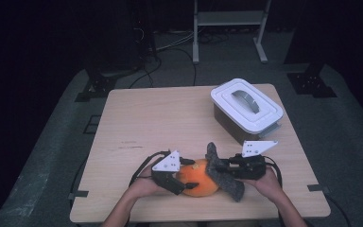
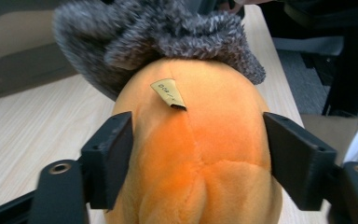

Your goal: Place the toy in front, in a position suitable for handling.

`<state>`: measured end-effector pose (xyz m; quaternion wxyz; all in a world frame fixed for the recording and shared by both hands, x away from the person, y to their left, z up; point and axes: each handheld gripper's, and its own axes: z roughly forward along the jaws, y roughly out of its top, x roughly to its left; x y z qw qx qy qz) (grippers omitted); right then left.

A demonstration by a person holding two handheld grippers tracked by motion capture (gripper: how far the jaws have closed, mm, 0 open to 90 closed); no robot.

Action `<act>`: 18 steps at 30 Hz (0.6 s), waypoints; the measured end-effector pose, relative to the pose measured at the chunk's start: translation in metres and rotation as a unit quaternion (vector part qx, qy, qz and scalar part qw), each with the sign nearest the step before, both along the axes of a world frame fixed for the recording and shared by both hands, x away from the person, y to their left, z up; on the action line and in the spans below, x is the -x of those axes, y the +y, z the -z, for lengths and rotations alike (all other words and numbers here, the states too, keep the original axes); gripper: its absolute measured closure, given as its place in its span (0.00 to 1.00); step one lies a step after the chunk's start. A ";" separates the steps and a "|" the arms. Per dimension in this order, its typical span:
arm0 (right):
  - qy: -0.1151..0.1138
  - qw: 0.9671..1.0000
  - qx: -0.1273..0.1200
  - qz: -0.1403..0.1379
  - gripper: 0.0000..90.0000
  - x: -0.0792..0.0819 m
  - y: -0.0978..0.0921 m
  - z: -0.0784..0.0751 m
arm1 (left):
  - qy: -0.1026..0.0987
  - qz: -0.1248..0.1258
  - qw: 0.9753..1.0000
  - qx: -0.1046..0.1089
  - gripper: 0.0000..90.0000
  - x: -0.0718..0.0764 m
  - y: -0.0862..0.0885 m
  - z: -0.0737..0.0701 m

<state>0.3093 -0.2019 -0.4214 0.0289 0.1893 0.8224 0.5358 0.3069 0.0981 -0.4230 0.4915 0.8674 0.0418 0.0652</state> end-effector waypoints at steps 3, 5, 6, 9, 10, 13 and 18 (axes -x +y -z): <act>0.001 1.000 0.012 0.001 0.82 0.001 -0.005 0.003 | 0.027 -0.014 1.000 -0.002 0.16 -0.004 0.001 0.001; 0.004 1.000 0.017 0.000 0.82 0.001 -0.007 0.002 | 0.030 -0.004 1.000 0.000 0.20 -0.004 0.003 0.001; -0.001 1.000 0.017 0.000 0.82 0.002 -0.007 0.000 | 0.027 -0.004 1.000 -0.001 0.26 -0.003 0.003 0.000; -0.024 1.000 -0.010 -0.006 0.82 0.006 -0.003 -0.014 | 0.012 0.003 1.000 0.011 0.35 -0.001 0.002 -0.002; -0.029 0.999 -0.022 -0.010 0.82 0.007 0.000 -0.018 | 0.007 0.005 1.000 0.010 0.37 0.000 0.000 -0.003; -0.043 0.999 -0.010 -0.024 0.82 0.010 0.013 -0.021 | -0.010 0.005 1.000 0.005 0.41 0.002 -0.002 -0.007; -0.034 0.999 0.001 -0.020 0.82 0.007 0.011 -0.012 | -0.008 0.000 1.000 0.013 0.42 0.001 0.002 -0.009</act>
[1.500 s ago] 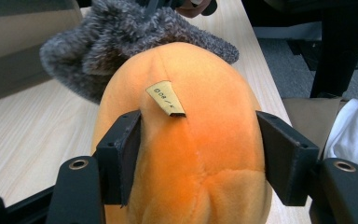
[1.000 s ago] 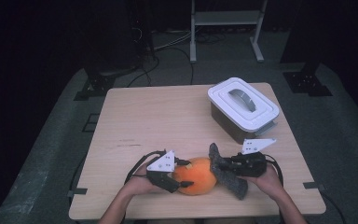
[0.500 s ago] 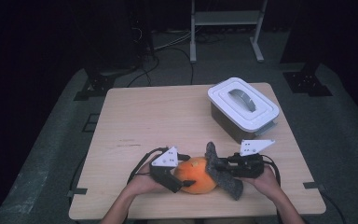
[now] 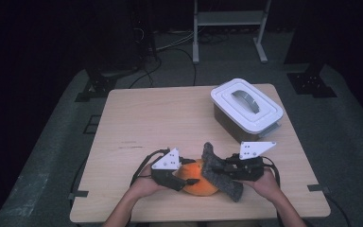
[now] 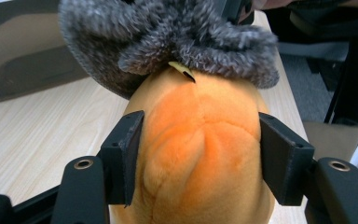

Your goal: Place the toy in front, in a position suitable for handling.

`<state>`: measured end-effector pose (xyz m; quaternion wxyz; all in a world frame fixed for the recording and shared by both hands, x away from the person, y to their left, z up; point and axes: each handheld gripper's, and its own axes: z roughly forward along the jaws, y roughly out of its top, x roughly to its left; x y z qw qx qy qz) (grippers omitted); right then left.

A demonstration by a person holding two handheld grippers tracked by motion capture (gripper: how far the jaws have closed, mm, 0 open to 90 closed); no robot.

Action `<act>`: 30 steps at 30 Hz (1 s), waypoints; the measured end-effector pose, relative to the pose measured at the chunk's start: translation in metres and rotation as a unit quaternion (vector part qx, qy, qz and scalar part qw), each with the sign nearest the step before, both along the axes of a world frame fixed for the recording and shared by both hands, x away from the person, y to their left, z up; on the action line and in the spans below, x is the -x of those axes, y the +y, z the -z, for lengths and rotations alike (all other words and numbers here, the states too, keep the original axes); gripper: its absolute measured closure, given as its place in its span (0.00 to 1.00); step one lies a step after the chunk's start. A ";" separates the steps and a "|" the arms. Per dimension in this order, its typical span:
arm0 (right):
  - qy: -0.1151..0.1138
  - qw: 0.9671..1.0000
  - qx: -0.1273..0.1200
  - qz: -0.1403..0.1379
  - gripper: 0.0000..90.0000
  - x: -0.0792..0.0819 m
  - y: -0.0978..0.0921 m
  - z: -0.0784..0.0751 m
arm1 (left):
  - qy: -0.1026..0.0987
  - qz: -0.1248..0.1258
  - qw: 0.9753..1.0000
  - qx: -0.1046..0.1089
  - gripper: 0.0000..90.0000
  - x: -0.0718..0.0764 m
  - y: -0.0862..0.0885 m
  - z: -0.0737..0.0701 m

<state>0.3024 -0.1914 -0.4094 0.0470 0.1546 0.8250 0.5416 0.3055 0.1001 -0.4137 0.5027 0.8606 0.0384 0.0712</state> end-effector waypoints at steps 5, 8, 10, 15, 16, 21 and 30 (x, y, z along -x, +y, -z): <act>-0.015 1.000 0.004 0.008 0.82 0.005 0.001 -0.007 | -0.003 -0.002 1.000 0.003 0.42 0.000 0.001 -0.003; -0.031 0.999 -0.011 -0.007 0.82 0.009 0.009 -0.014 | -0.004 -0.006 1.000 0.011 0.43 0.000 0.001 -0.005; -0.032 0.999 0.009 -0.009 0.82 0.009 0.013 -0.010 | -0.004 -0.006 1.000 0.005 0.42 0.000 0.001 -0.003; -0.017 0.999 0.026 -0.009 0.82 0.002 0.007 0.003 | 0.019 -0.008 1.000 0.020 0.29 -0.003 0.002 0.002; -0.015 0.999 0.029 -0.007 0.82 0.002 0.005 0.003 | 0.024 -0.008 0.999 0.021 0.27 -0.003 0.002 0.003; -0.005 0.999 0.043 -0.002 0.82 0.001 -0.003 0.009 | 0.050 -0.007 0.999 0.019 0.15 -0.008 0.008 0.010; -0.017 1.000 0.017 0.007 0.82 0.000 -0.005 -0.003 | 0.041 -0.017 0.999 0.024 0.41 -0.009 0.012 0.003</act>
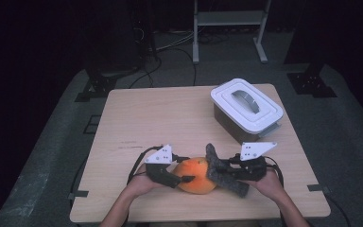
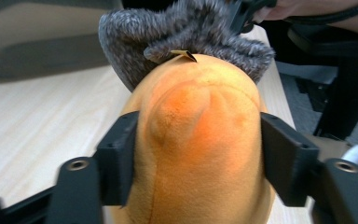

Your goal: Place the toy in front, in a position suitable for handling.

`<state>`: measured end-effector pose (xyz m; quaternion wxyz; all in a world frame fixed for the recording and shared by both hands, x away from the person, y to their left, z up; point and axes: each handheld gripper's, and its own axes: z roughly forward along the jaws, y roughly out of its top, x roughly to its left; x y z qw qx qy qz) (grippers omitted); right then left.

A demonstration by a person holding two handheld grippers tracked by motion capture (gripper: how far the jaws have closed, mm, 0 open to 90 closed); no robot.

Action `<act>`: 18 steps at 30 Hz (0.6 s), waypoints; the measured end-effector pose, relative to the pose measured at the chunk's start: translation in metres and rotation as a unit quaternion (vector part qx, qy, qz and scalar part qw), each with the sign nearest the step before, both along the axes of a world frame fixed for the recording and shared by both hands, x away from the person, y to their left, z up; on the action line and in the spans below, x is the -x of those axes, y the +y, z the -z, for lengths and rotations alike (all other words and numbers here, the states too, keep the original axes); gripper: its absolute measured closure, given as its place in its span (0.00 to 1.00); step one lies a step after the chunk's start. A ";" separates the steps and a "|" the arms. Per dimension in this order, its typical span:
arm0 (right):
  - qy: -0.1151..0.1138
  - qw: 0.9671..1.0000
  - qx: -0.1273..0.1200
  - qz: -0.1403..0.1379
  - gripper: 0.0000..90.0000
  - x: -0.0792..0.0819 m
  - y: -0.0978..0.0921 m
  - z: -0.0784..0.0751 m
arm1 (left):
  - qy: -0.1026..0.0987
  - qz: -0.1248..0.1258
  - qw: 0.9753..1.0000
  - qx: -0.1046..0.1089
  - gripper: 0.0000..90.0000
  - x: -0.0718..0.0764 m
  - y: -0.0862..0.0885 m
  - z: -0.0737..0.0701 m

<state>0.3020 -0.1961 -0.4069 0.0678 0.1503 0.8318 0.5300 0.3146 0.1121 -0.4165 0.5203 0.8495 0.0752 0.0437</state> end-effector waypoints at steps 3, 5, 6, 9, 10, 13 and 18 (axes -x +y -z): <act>-0.014 0.999 -0.034 -0.010 0.82 0.005 0.009 -0.011 | -0.014 0.002 1.000 -0.004 0.41 0.004 -0.007 -0.004; -0.019 1.000 -0.015 -0.015 0.82 0.006 0.017 -0.009 | -0.023 0.001 1.000 -0.009 0.41 0.006 -0.010 -0.006; -0.018 1.000 -0.005 -0.014 0.82 0.006 0.018 -0.006 | -0.023 0.002 1.000 -0.012 0.40 0.006 -0.010 -0.005; -0.006 1.000 0.006 -0.016 0.82 0.002 0.014 0.003 | -0.009 0.001 1.000 -0.005 0.32 0.004 -0.009 -0.002; -0.005 1.000 0.010 -0.015 0.82 0.001 0.013 0.003 | -0.005 -0.001 1.000 -0.005 0.29 0.003 -0.009 -0.002; 0.002 1.000 0.016 -0.013 0.82 0.000 0.010 0.008 | 0.018 -0.002 1.000 -0.001 0.16 0.001 -0.007 -0.001; 0.010 1.000 0.019 -0.008 0.82 -0.003 0.004 0.011 | 0.036 -0.010 0.999 -0.006 0.11 -0.004 0.001 0.007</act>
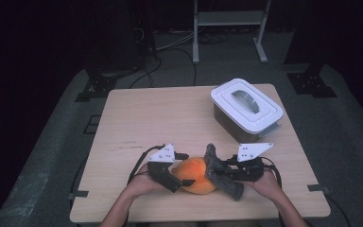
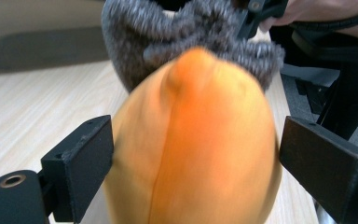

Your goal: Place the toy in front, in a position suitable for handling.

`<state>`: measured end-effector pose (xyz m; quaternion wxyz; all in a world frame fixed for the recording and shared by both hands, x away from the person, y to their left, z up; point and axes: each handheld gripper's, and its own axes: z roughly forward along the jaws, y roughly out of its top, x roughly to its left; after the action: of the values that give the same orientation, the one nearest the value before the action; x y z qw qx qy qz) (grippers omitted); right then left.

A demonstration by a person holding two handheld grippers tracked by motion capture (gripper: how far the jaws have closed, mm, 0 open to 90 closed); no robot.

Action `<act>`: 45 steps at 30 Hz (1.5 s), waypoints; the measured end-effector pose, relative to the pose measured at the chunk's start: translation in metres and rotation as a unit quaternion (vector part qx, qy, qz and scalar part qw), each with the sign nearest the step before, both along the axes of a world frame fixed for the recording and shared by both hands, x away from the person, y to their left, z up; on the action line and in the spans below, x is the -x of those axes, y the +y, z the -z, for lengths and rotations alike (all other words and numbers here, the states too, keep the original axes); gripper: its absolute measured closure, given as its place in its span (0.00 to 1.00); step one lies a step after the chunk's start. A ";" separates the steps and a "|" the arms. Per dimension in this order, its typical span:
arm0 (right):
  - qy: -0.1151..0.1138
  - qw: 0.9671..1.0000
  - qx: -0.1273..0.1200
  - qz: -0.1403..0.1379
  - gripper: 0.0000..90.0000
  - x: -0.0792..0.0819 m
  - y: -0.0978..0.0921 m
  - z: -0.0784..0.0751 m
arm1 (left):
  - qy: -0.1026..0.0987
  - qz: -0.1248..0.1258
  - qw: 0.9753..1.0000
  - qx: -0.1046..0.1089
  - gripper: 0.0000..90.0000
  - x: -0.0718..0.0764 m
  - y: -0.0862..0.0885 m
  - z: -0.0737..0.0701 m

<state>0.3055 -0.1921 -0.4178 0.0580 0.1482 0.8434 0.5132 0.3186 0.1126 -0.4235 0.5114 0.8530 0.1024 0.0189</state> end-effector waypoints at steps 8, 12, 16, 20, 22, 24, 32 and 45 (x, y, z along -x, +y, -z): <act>0.005 1.000 -0.008 0.008 0.83 -0.001 -0.008 -0.006 | -0.023 -0.001 1.000 0.005 0.42 0.001 0.002 -0.008; -0.010 0.998 -0.067 0.000 0.83 0.005 -0.005 -0.021 | -0.045 -0.001 0.999 -0.012 0.45 0.006 -0.005 -0.016; -0.023 0.999 -0.044 -0.004 0.83 0.007 0.006 -0.020 | -0.059 -0.001 0.998 -0.016 0.46 0.009 -0.007 -0.020; -0.008 0.999 -0.037 -0.002 0.83 0.003 0.002 -0.011 | -0.054 -0.004 0.998 -0.010 0.46 0.009 -0.005 -0.020; -0.003 0.999 -0.033 0.000 0.83 0.002 0.000 -0.008 | -0.056 -0.005 0.998 -0.009 0.46 0.009 -0.005 -0.022; -0.003 1.000 -0.024 0.006 0.83 0.001 -0.001 -0.008 | -0.048 -0.006 0.999 -0.006 0.46 0.007 -0.004 -0.023; -0.023 0.998 -0.061 -0.002 0.83 0.009 0.008 -0.021 | -0.054 -0.002 0.999 -0.006 0.46 0.009 -0.003 -0.029; 0.013 1.000 -0.028 -0.004 0.83 0.002 0.001 -0.001 | -0.026 -0.003 1.000 0.017 0.20 0.003 0.003 -0.016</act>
<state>0.3036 -0.1911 -0.4166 0.0406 0.1527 0.8300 0.5350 0.3153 0.1152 -0.4080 0.5284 0.8430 0.0921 0.0407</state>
